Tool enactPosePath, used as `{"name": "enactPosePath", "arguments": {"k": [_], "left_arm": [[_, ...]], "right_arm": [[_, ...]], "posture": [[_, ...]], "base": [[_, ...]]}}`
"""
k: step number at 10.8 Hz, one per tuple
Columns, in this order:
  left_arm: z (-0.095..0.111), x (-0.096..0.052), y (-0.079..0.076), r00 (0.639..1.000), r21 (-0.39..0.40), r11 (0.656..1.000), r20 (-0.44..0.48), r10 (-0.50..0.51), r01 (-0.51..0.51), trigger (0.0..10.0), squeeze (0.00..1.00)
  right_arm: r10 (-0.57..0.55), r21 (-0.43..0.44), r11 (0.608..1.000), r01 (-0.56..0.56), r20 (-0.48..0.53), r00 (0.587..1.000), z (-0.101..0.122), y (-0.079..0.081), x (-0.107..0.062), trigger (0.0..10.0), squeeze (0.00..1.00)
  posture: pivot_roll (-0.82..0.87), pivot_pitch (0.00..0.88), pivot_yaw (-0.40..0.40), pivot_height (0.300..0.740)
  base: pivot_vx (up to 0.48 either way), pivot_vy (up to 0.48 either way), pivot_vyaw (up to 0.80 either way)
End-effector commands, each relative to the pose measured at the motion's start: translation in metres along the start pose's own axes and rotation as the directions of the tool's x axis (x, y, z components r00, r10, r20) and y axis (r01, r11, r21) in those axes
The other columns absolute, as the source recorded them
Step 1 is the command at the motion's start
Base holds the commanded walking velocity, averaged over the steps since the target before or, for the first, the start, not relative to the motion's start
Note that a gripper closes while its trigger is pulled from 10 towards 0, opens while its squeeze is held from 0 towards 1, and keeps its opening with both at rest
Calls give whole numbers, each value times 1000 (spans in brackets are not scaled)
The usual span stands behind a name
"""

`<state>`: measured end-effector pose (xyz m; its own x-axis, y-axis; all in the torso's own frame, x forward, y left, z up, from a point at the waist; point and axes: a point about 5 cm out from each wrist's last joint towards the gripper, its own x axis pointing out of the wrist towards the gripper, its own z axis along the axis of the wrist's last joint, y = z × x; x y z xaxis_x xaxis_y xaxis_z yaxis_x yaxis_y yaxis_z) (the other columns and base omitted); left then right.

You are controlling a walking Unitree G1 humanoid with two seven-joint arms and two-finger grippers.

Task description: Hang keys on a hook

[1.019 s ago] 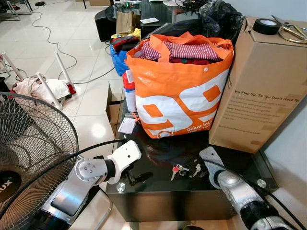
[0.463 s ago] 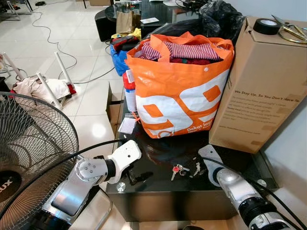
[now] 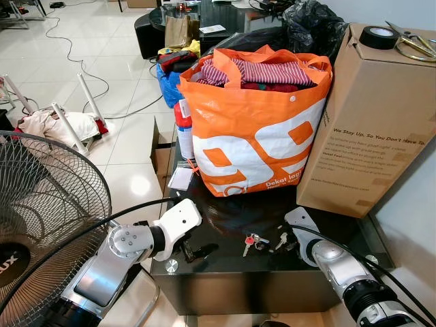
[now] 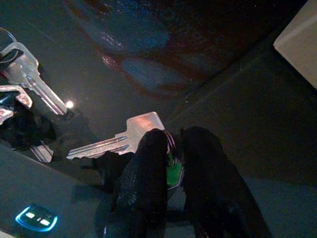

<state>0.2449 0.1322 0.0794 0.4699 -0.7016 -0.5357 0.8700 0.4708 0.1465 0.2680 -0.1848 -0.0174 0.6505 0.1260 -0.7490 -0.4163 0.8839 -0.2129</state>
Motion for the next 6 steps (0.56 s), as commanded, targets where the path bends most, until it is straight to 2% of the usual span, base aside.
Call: {"name": "enactPosePath", "arguments": {"k": [1, 2, 3, 4, 6], "left_arm": [[2, 1, 4, 1000, 13, 1000, -4, 8, -8, 10000, 86], [2, 1, 4, 1000, 14, 1000, -3, 6, -6, 10000, 82], [2, 1, 4, 1000, 14, 1000, -3, 5, -5, 10000, 86], [2, 1, 4, 1000, 15, 1000, -3, 4, -4, 10000, 86], [2, 2, 4, 1000, 16, 1000, -3, 1, -1, 10000, 82]], "right_arm": [[-1, 3, 1000, 1, 5, 1000, 3, -4, 0, 9882, 0], [6, 3, 1000, -6, 1, 1000, 2, -4, 0, 8627, 0], [9, 4, 1000, -9, 0, 1000, 2, -4, 0, 7922, 0], [15, 4, 1000, -15, -2, 1000, 1, -3, 0, 4706, 0], [28, 4, 1000, -28, -7, 1000, 0, -2, 0, 706, 0]], "posture": [[-131, 0, 28, 740], [-132, 0, 29, 740], [-132, 0, 30, 740], [-133, 0, 31, 740], [-133, 0, 32, 740]], "base": [[0, 0, 0], [0, 0, 0], [0, 0, 0], [0, 0, 0], [0, 0, 0]]}}
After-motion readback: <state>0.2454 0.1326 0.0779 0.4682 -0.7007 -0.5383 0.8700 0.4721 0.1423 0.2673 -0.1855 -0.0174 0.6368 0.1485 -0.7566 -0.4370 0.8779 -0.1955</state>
